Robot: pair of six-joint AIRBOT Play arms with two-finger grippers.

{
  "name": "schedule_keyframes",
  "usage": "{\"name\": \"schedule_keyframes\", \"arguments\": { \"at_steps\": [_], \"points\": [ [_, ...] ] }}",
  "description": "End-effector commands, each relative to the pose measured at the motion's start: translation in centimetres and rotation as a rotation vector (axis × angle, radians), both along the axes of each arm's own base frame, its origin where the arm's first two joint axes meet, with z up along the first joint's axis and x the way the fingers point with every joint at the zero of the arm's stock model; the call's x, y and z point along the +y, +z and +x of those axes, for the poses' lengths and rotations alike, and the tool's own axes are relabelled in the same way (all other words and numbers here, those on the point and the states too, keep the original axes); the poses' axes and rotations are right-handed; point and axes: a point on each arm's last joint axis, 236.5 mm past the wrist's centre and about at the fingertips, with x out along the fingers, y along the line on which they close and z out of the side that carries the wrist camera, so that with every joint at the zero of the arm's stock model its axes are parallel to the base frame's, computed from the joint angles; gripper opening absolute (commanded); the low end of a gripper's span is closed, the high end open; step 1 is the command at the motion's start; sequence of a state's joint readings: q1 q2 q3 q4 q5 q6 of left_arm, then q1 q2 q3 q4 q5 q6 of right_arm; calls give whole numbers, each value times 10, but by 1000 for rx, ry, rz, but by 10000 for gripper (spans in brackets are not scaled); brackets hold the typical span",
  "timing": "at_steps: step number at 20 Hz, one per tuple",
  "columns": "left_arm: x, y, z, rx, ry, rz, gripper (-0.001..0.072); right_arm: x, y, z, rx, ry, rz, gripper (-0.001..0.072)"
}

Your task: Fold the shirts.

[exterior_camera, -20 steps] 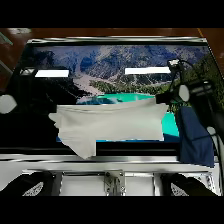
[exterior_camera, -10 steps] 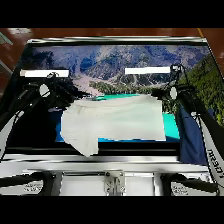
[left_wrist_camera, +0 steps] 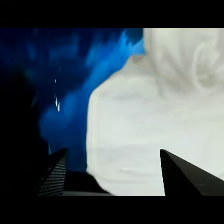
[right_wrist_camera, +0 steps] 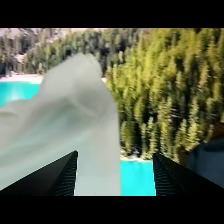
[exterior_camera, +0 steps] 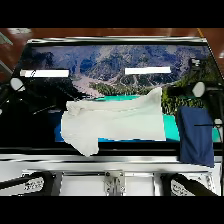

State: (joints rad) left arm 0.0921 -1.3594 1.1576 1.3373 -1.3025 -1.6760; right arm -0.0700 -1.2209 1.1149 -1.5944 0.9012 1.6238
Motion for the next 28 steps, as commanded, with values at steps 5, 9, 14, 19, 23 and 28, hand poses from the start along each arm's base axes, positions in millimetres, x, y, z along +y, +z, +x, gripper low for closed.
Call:
{"name": "schedule_keyframes", "arguments": {
  "at_steps": [5, 9, 14, 19, 23, 28],
  "points": [
    [0, -63, -123, 143, 139, -270, 700, -55, -20, -87, 244, -103, 274, 685],
    [-12, -89, -121, 66, 174, -311, 624, -55, -27, -86, 253, -117, 312, 678],
    [-22, -95, -101, 14, 194, -384, 555, -49, -49, -95, 352, -116, 356, 678],
    [-29, -102, -81, -29, 250, -448, 480, -47, -62, -104, 422, -118, 375, 678],
    [-36, -108, -81, -7, 254, -463, 133, -31, -89, -139, 587, -138, 443, 681],
    [-46, -92, -82, -11, 159, -510, 46, 19, -131, -190, 771, -74, 623, 679]
  ]
}}
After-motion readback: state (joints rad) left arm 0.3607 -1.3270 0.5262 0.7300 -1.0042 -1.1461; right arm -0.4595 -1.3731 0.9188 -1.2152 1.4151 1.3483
